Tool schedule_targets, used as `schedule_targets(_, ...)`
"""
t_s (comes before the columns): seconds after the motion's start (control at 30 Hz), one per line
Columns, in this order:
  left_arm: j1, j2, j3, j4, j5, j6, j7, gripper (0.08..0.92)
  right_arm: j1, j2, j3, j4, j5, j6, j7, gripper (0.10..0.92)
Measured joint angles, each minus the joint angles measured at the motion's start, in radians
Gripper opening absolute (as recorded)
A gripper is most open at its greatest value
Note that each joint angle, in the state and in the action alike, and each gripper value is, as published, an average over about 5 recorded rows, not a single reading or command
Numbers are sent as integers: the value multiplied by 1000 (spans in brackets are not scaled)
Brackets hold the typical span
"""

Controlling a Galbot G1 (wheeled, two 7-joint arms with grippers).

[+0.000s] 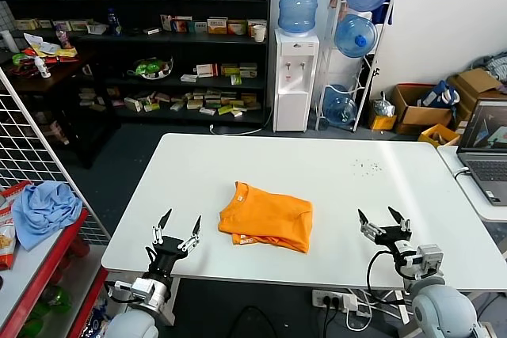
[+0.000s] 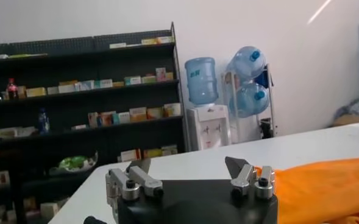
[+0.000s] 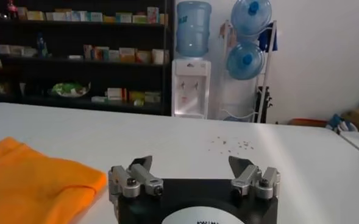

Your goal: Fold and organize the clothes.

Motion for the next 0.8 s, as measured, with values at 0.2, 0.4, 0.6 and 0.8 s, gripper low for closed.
schedule_targets(0.2, 17, 2, -24, -15, 7, 1, 10, 823, 4, 8, -3, 4, -12, 4, -11, 823)
schedule_targets(0.4, 32, 0, -46, -44, 0, 36, 15, 823, 6, 19, -7, 8, -24, 6, -19, 823)
schedule_targets(0.6, 36, -13, -65, -68, -1, 79, 19, 823, 11, 34, -20, 4, -46, 7, -27, 823)
schedule_targets(0.8, 46, -18, -73, -77, 3, 97, 21, 823, 12, 39, -26, 1, -61, 7, -31, 823)
